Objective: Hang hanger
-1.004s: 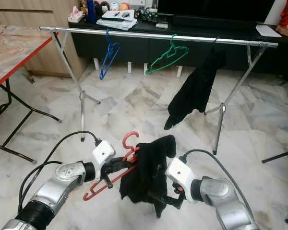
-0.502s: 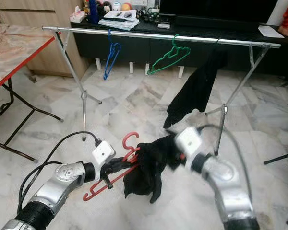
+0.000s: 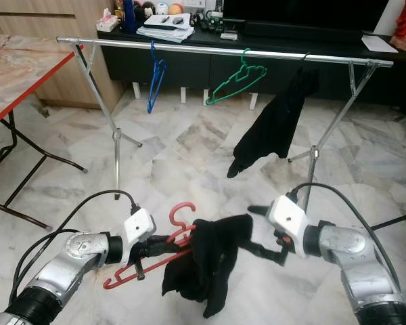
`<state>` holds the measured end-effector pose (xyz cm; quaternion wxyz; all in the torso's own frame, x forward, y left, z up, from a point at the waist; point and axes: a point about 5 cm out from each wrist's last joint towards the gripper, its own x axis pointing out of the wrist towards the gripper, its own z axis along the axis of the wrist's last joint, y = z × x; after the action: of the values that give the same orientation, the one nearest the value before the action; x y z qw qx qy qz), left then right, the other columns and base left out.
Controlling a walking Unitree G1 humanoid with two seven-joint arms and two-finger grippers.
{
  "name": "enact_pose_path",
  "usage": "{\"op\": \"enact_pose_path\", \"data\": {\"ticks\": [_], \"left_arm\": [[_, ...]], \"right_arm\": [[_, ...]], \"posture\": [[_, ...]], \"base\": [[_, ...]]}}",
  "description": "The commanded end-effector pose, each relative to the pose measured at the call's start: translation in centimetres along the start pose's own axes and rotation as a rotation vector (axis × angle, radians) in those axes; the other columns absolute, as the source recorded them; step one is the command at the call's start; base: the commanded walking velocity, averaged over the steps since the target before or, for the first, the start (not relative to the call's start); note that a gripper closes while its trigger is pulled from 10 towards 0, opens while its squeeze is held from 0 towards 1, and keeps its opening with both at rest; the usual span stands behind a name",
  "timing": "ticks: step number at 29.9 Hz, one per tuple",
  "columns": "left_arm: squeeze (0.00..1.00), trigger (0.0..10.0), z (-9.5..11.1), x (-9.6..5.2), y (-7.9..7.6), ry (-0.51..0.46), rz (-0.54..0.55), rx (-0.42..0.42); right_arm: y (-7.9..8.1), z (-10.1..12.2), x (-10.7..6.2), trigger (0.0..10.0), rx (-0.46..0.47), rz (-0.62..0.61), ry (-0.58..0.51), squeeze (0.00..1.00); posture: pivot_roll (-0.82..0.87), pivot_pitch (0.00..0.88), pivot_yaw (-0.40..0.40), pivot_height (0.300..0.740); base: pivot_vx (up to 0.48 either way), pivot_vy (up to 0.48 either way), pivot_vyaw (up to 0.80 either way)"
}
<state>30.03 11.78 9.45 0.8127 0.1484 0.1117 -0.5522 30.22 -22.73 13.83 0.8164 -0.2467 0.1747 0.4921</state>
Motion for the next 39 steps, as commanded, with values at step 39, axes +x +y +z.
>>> {"op": "enact_pose_path", "data": {"ticks": [39], "left_arm": [[0.0, 10.0, 2.6, 0.1, -1.6, -0.017, -0.309, 0.186]], "right_arm": [[1.9, -1.0, 3.7, 10.0, -0.071, 0.432, 0.104, 0.0]], "posture": [[-0.09, 0.149, -0.028, 0.74]], "base": [[0.0, 0.0, 0.0]]}}
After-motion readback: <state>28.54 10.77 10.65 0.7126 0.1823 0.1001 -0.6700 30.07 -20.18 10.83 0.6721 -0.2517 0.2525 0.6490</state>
